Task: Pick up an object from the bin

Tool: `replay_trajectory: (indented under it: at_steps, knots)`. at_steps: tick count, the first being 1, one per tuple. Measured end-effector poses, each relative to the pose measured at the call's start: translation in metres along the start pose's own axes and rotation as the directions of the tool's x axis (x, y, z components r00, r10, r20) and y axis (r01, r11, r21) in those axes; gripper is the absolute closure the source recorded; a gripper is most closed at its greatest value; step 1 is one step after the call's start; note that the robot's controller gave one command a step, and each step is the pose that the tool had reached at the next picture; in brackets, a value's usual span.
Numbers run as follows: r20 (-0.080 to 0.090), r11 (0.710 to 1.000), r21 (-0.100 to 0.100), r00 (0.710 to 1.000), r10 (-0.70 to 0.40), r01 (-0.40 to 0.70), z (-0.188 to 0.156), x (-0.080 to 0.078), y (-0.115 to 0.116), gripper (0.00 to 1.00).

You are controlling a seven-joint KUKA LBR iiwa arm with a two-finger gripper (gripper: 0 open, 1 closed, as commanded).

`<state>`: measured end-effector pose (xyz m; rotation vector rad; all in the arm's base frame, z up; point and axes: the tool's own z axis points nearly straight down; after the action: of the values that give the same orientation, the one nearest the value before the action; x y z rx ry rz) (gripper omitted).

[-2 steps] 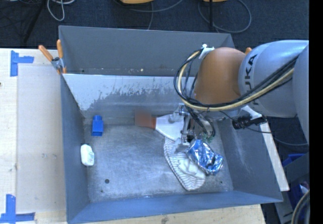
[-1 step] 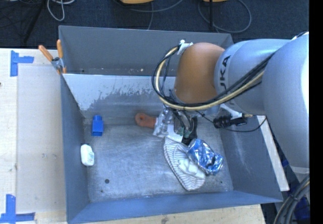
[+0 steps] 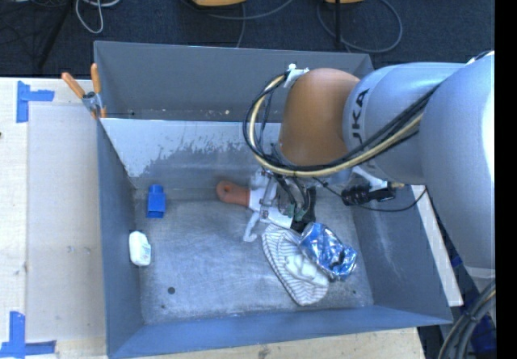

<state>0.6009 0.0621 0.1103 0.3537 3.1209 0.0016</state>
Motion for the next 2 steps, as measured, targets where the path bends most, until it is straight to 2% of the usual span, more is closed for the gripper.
replay_trajectory:
  at_steps: [1,2]
  knots:
    - [0.000,1.000,0.000,1.000,0.000,0.000,0.000,0.000,0.000,0.00]
    - [-0.006,0.981,0.000,0.981,-0.195,0.195,0.028,0.045,-0.008,1.00]
